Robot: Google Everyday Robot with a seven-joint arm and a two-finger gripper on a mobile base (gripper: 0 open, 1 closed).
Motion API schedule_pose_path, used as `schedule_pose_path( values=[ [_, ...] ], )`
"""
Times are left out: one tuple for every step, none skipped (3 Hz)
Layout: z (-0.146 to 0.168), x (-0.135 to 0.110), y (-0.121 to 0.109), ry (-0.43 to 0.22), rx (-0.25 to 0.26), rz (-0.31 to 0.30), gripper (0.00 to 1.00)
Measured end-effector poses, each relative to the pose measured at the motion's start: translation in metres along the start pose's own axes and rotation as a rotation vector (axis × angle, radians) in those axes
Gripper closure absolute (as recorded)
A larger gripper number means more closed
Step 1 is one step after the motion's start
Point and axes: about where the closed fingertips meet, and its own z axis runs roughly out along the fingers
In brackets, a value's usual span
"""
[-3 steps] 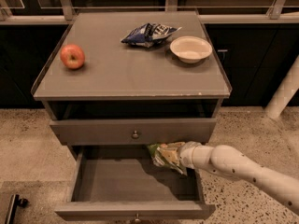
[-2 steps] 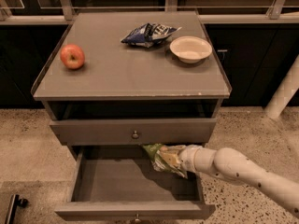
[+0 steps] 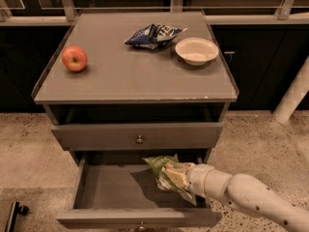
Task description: Pick green jalapeno chip bag from middle drawer and place on counter
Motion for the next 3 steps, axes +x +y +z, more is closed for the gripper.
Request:
schedule_pose_path(
  values=[
    [-0.033, -0.015, 0.019, -0.007, 0.077, -0.02, 1.0],
    [-0.088, -0.067, 0.029, -0.043, 0.212, -0.125, 1.0],
    [-0.087, -0.067, 0.029, -0.043, 0.21, -0.124, 1.0]
  ],
)
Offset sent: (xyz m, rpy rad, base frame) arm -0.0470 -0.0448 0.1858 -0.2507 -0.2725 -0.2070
